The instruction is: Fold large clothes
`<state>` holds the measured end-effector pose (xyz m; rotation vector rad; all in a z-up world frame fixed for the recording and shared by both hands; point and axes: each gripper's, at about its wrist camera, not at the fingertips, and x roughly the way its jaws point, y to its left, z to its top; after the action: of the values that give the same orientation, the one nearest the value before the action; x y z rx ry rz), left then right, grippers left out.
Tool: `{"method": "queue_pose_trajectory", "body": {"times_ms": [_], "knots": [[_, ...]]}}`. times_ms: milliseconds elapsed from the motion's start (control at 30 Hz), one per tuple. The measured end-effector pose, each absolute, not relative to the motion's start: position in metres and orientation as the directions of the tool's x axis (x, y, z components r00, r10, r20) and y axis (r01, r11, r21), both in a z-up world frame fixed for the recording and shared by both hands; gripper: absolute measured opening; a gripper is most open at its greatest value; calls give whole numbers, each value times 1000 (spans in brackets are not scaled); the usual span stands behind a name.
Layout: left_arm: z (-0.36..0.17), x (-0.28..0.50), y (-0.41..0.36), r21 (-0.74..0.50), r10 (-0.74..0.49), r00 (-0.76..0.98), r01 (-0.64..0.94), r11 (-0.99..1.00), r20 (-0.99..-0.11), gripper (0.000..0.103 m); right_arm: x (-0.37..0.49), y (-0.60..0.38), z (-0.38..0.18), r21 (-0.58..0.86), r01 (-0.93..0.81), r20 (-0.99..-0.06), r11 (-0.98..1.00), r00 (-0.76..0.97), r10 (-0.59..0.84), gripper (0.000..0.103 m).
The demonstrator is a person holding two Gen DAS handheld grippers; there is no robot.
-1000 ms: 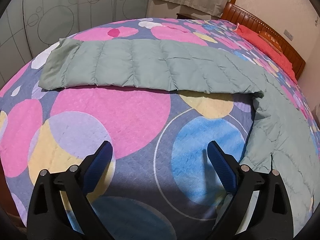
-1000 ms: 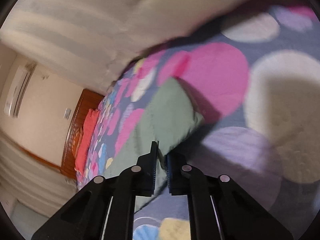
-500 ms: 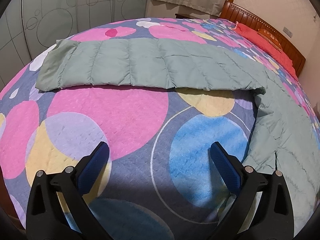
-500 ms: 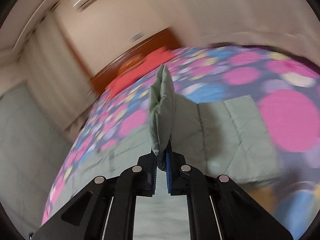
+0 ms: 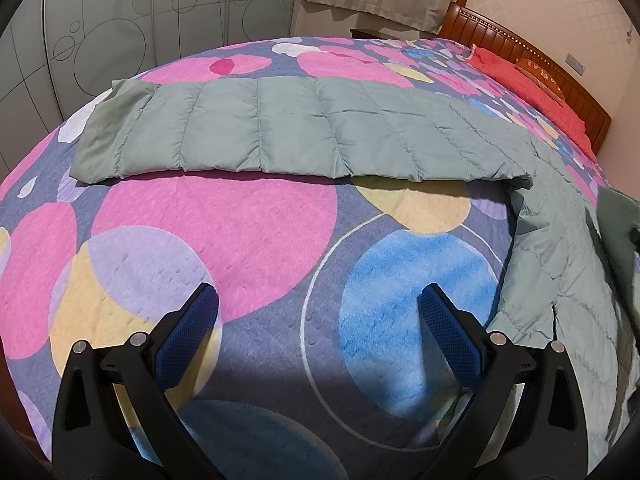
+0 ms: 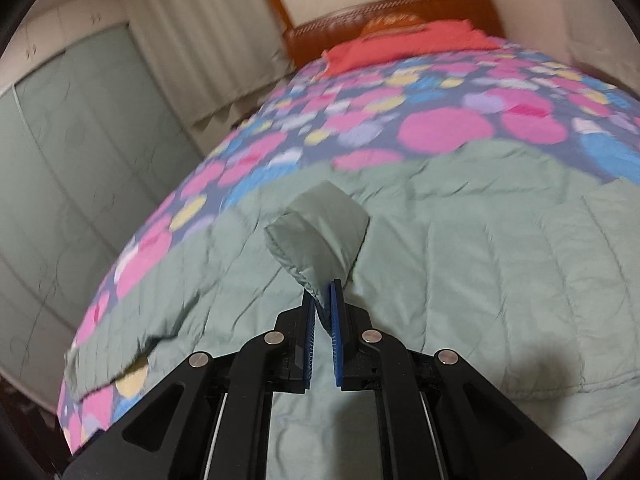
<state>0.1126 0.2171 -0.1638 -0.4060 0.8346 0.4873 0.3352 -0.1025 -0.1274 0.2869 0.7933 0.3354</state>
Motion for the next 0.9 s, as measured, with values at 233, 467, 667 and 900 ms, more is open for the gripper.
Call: {"method": "queue_pose_trajectory", "body": {"times_ms": [233,467,667,900], "knots": [[-165,115,217,-139,255,569,-558,818,-782,101,347,-68,-162,324,-215,-744,921,543,389,16],[-166,117,218,-133,258,566,-558,819,-783,101,322,-90,-133,328,-231,-689,916,606,399,69],[-167,119,217,-123,264,561,-558,821,-785,101,335,-200,-112,208,54,-699,977,706,110,68],[-168,121,215,-105,275,552,-560,822,-787,101,387,-282,-151,98,269,-779,958,619,-95,64]]}}
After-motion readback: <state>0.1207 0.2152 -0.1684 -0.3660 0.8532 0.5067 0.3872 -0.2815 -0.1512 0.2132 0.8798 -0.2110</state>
